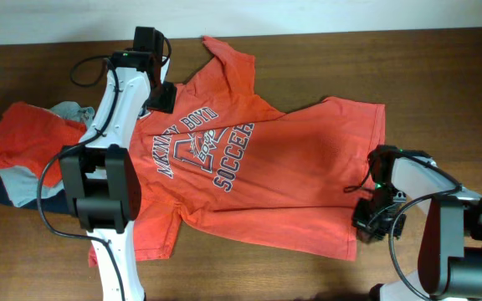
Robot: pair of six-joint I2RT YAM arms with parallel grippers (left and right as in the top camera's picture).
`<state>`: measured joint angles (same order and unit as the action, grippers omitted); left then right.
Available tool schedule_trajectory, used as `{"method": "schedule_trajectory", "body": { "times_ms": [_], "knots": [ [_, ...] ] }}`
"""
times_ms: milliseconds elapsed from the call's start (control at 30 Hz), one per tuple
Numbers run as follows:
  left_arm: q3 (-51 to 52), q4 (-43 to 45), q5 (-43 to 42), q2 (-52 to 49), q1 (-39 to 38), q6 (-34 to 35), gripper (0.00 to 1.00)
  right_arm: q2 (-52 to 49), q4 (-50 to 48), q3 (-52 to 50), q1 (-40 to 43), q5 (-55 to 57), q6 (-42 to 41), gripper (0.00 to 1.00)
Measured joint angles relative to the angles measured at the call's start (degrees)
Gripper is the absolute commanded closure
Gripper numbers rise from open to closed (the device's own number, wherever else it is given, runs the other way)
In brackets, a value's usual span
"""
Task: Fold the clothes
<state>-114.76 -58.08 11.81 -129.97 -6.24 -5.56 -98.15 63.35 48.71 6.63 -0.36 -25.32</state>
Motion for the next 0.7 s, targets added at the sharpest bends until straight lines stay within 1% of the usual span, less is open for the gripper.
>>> {"method": "schedule_trajectory", "body": {
  "times_ms": [133,167,200,233,267,300,333,400,500,567,600,633,700],
  "knots": [
    [0.0,0.4,0.0,0.0,0.0,0.0,0.25,0.0,1.0,0.0,1.7,4.1,-2.1,0.96],
    [0.0,0.5,0.0,0.0,0.0,0.0,0.26,0.0,1.2,0.0,2.0,4.1,-2.2,0.90],
    [0.0,0.7,-0.2,0.0,0.0,-0.1,0.25,0.0,1.2,0.0,2.1,3.9,-2.1,0.65],
    [0.0,0.8,-1.2,0.0,0.0,-1.0,0.25,0.0,0.3,0.0,2.2,1.5,0.0,0.48],
    [0.0,0.9,-1.8,0.0,0.0,-1.5,0.25,0.0,-0.3,0.0,2.2,-0.4,1.7,0.37],
    [0.0,1.1,-2.7,0.0,0.0,-2.0,0.25,0.0,-1.0,0.0,2.2,-2.9,3.5,0.31],
    [0.0,1.2,-3.4,0.0,0.0,-2.4,0.25,0.0,-1.4,0.0,2.2,-4.9,4.9,0.27],
    [0.0,1.3,-4.4,0.0,0.0,-3.1,0.25,0.0,-3.3,0.0,2.2,-8.9,7.5,0.26],
    [0.0,1.3,-5.1,0.0,0.0,-3.7,0.25,0.0,-4.6,0.0,2.2,-11.0,8.6,0.30],
    [0.0,1.2,-5.3,0.0,0.0,-3.9,0.25,0.0,-4.9,0.0,2.2,-11.6,8.9,0.38],
    [0.0,1.1,-5.4,0.0,0.0,-3.9,0.25,0.1,-5.1,-0.2,2.2,-11.6,8.7,0.43],
    [0.0,0.8,-5.4,0.0,0.0,-3.9,0.25,0.4,-5.5,-0.7,2.2,-11.7,8.6,0.52],
    [0.0,0.6,-5.5,0.0,0.0,-3.9,0.25,1.2,-6.3,-1.7,2.2,-12.0,7.1,0.58]
  ]
}}
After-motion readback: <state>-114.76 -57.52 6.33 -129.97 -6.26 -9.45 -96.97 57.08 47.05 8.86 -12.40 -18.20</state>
